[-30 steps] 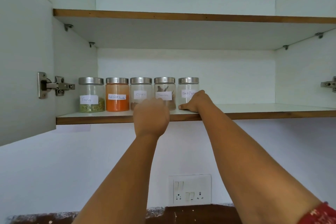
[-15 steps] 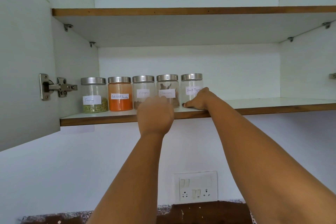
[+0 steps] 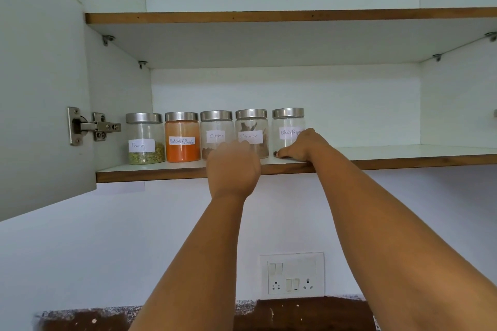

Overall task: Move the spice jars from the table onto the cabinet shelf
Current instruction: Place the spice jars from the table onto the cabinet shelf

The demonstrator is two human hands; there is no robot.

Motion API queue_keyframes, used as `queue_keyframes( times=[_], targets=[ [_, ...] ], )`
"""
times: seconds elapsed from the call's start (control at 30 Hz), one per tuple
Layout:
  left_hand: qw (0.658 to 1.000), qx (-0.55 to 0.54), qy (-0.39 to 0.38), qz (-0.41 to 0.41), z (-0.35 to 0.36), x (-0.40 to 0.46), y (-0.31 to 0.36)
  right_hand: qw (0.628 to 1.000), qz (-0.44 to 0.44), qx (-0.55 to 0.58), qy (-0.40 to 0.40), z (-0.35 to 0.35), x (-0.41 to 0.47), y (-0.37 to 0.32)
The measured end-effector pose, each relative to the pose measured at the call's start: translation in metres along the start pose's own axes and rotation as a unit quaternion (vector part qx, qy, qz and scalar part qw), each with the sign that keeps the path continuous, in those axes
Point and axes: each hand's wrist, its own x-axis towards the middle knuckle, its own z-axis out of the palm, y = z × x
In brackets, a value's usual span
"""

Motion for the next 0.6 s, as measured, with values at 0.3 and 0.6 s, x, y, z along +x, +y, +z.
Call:
queue_keyframes(
  times=[0.3,0.6],
  targets=[
    [1.0,0.006,-0.001,0.0,0.001,0.0,-0.001,1.0,0.011,0.011,-0.007,-0.001,-0.001,-0.001],
    [0.999,0.025,-0.023,0.01,-0.001,0.002,-0.001,0.997,0.015,0.072,0.003,-0.012,-0.021,0.004]
  ],
)
